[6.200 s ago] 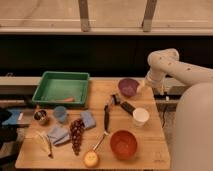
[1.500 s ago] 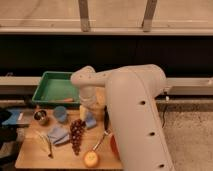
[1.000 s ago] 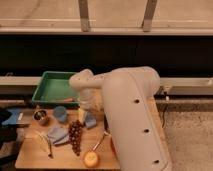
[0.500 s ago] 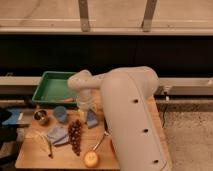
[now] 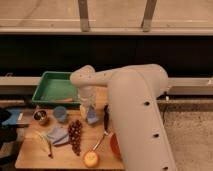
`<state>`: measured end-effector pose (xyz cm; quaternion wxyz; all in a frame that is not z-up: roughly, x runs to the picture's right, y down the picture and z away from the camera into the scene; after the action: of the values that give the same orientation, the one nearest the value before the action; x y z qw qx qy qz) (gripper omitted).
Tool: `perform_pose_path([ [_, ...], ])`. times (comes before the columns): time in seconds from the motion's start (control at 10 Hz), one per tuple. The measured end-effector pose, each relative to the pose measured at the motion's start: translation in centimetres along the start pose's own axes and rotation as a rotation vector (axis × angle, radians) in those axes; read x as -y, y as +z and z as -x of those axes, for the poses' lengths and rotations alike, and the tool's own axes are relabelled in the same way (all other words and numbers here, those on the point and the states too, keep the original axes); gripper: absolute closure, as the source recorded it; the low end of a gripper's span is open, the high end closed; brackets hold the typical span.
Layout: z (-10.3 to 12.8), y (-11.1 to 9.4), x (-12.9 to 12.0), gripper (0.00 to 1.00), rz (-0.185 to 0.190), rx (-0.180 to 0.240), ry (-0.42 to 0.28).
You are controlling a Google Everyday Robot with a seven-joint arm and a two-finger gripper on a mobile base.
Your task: Place sponge in metal cup
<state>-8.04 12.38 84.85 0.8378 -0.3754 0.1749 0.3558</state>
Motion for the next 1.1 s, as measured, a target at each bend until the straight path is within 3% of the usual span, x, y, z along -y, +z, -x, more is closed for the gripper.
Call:
perform_pose_path([
  [0.4, -0.6, -6.2, 1.1, 1.00, -0.061, 0.137, 0.017],
  [0.5, -0.7, -7.8, 1.3, 1.00, -0.066, 0.189, 0.021],
  [0.6, -1.0, -9.8, 1.9, 1.00, -0.064, 0.283, 0.027],
  [0.8, -0.7, -12.5, 1.9, 1.00, -0.052, 0.411, 0.008],
  [1.1, 2.1, -15.3, -0.2, 1.00, -0.063, 0.523, -0.060],
])
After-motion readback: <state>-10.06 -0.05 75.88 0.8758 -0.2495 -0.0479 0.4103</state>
